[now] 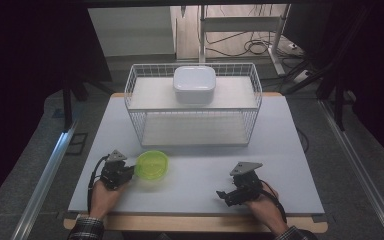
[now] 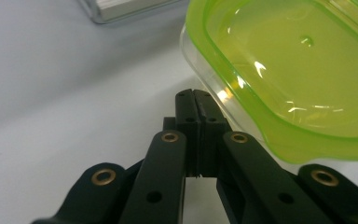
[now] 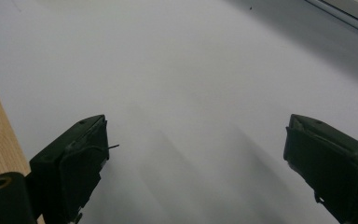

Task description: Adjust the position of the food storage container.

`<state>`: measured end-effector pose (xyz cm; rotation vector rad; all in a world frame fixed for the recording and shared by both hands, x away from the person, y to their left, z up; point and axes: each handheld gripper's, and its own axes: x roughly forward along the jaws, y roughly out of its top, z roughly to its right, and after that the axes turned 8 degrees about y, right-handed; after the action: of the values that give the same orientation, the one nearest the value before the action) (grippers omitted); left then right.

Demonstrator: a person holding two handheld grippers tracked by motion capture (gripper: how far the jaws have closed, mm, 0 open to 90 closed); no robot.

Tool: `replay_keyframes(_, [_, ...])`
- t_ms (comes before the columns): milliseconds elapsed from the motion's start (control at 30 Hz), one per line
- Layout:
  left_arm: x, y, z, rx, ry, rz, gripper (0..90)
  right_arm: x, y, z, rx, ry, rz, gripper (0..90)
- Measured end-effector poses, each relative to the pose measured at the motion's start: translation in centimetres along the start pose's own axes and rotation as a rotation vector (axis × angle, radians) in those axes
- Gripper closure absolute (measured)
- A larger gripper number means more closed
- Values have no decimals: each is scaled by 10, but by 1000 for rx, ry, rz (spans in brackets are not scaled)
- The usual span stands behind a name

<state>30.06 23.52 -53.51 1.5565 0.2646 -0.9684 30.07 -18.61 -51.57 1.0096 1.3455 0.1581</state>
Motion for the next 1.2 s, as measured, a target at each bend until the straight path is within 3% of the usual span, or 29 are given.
replay_keyframes(100, [4,3,5,27,-4,1,900,1,0,0,-1,0,-2,66])
replay_keyframes(200, [6,5,10,18,-15,0,900,2,1,-1,-1,0,-2,66])
replay_keyframes(300, [12,8,19,52,-21,-8,900,3,1,-1,1,-2,-5,66])
replay_keyframes(600, [19,14,37,95,-59,-13,900,3,1,-1,0,-3,-5,66])
replay_keyframes(1200, [32,22,92,233,-142,-21,892,3,1,-1,-5,-2,-7,66])
